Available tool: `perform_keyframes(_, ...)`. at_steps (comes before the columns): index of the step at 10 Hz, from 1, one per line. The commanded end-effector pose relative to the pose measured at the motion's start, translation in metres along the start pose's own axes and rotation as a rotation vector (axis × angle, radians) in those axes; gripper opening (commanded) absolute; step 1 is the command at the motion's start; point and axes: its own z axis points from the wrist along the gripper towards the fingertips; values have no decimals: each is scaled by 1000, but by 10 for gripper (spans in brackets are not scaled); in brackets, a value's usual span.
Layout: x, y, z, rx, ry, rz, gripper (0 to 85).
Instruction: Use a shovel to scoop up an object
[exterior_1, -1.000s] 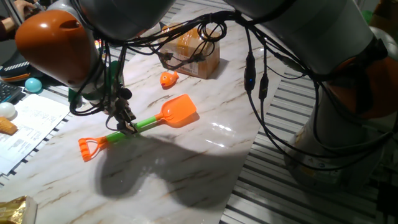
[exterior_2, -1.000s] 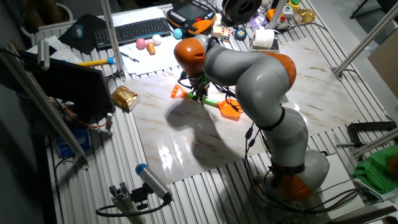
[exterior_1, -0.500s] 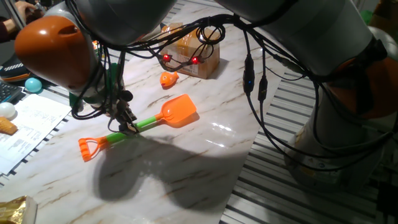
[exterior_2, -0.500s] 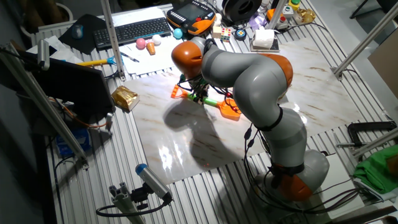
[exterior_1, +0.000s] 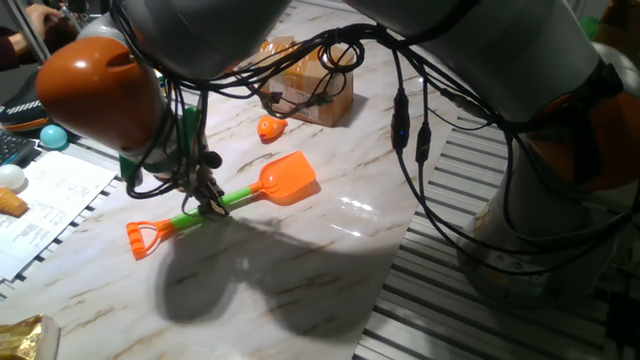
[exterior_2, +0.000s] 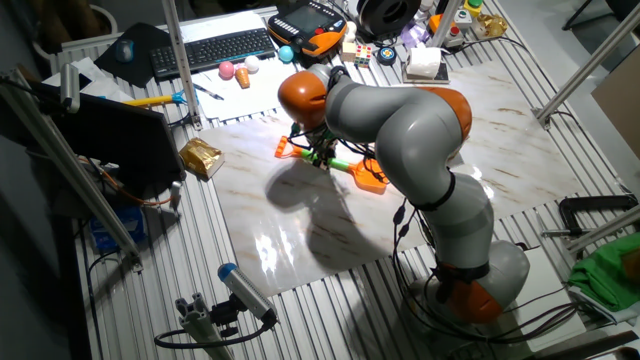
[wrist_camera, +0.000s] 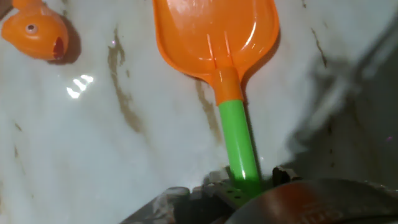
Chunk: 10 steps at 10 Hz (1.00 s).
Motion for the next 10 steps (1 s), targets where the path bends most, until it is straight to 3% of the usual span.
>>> perform_keyframes(1,0,0,1,-3,-1,-5,417)
perform_keyframes(4,0,0,2,1,-1,-31,303)
perform_keyframes(6,0,0,5,-18,5,-70,63)
perform_keyframes(7,0,0,4,-38,15,-86,10)
perform_keyframes(10,-8,2,-12,-57,46,-164,10)
